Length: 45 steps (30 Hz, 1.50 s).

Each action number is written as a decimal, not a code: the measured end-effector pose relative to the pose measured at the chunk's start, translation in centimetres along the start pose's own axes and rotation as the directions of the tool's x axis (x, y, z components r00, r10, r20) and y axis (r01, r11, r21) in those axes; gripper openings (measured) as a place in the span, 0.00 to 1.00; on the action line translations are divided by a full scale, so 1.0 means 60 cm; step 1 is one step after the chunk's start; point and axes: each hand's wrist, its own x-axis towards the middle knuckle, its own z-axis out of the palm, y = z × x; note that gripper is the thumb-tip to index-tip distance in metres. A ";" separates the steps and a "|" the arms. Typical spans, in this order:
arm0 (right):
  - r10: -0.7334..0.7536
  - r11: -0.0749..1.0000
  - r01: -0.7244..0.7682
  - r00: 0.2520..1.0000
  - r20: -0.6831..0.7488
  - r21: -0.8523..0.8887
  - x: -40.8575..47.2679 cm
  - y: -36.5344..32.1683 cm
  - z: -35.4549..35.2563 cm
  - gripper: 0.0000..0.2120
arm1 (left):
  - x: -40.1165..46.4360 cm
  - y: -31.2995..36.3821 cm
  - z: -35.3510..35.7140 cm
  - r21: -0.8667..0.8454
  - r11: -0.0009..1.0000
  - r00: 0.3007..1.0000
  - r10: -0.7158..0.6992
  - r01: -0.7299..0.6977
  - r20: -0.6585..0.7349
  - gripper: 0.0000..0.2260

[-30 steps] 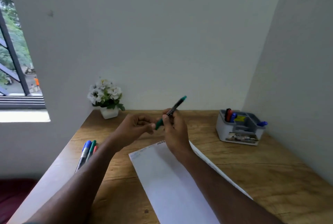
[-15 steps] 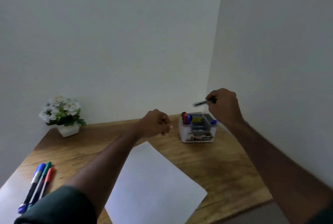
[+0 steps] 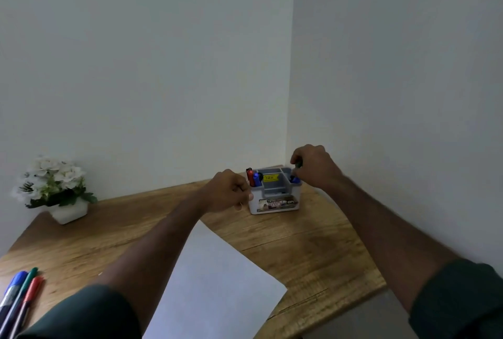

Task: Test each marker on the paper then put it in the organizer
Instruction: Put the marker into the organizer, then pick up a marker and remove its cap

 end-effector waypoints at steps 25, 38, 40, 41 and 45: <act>-0.581 0.794 0.468 0.772 0.259 0.388 -0.218 -0.514 0.206 0.02 | -0.428 -0.192 -0.206 0.056 0.920 0.851 -0.332 0.387 -0.407 0.16; -0.441 0.897 0.353 0.667 0.600 0.266 -0.293 -0.625 0.264 0.08 | -0.576 -0.270 -0.223 -0.092 0.825 0.724 -0.537 0.557 -0.432 0.08; -0.434 0.897 0.396 0.705 0.561 0.196 -0.291 -0.618 0.265 0.08 | -0.568 -0.276 -0.218 -0.080 0.831 0.721 -0.522 0.551 -0.456 0.07; -0.425 0.901 0.396 0.729 0.537 0.176 -0.291 -0.614 0.267 0.09 | -0.562 -0.279 -0.215 -0.056 0.837 0.722 -0.501 0.544 -0.477 0.08; -0.380 0.922 0.327 0.864 0.330 0.206 -0.271 -0.583 0.263 0.07 | -0.533 -0.266 -0.203 0.015 0.887 0.760 -0.387 0.462 -0.523 0.13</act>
